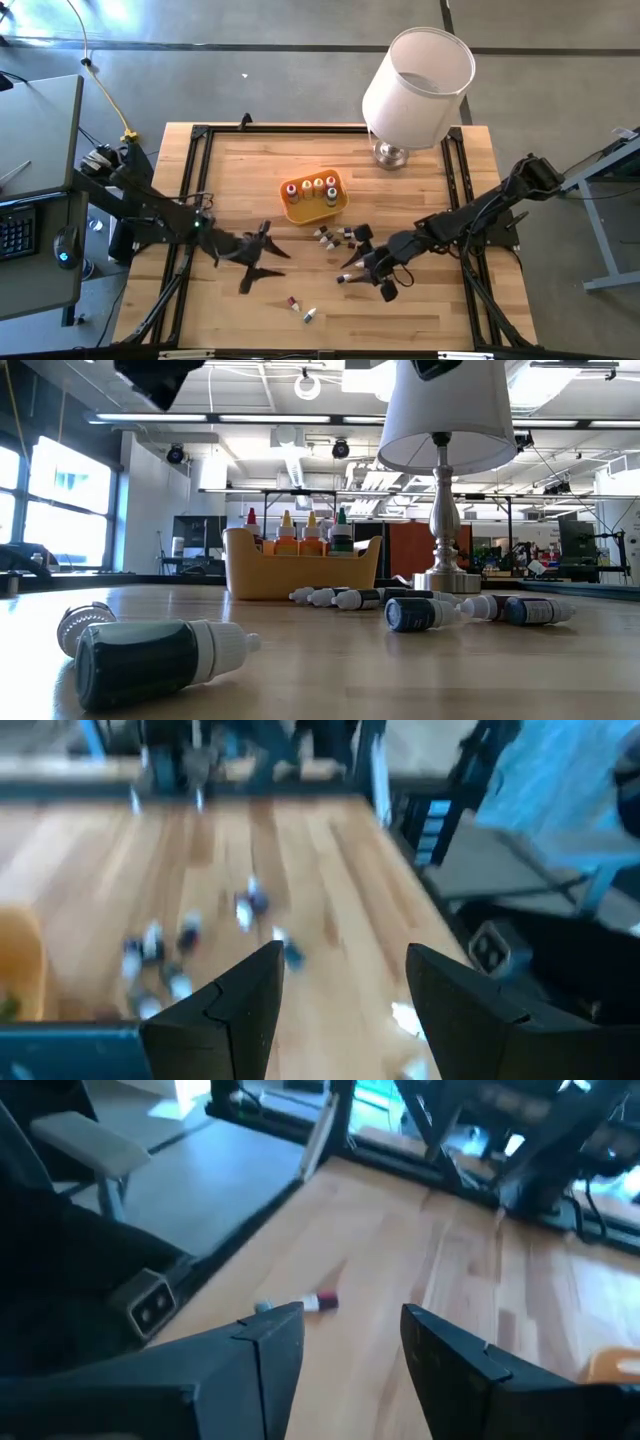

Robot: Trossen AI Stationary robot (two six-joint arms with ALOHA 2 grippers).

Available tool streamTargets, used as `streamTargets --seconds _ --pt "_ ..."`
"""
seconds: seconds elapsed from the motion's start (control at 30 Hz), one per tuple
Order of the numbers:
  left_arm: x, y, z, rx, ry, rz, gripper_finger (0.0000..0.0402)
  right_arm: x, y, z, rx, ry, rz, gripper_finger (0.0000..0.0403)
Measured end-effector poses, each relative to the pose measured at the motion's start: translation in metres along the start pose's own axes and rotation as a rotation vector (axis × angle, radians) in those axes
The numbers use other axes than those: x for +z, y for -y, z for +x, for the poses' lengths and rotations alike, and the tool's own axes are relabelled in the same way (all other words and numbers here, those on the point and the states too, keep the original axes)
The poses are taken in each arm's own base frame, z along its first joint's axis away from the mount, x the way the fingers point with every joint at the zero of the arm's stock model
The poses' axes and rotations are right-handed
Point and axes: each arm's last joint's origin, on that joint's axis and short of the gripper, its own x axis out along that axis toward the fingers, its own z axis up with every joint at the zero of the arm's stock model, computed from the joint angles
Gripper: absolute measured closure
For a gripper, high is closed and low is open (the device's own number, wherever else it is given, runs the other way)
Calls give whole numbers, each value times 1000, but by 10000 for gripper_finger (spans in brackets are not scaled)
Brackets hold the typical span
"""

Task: Pick & Place food coloring
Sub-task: Put the small pink food coloring bottle into the yellow bin

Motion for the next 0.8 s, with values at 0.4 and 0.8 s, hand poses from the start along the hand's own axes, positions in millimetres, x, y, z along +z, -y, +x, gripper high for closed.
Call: streamTargets --seconds 0.4,0.8 --pt "-51 35 53 -162 -296 33 192 18 7 -2 -166 176 6 240" --pt "-81 44 90 -195 -385 236 193 21 7 -3 -194 207 -43 242"
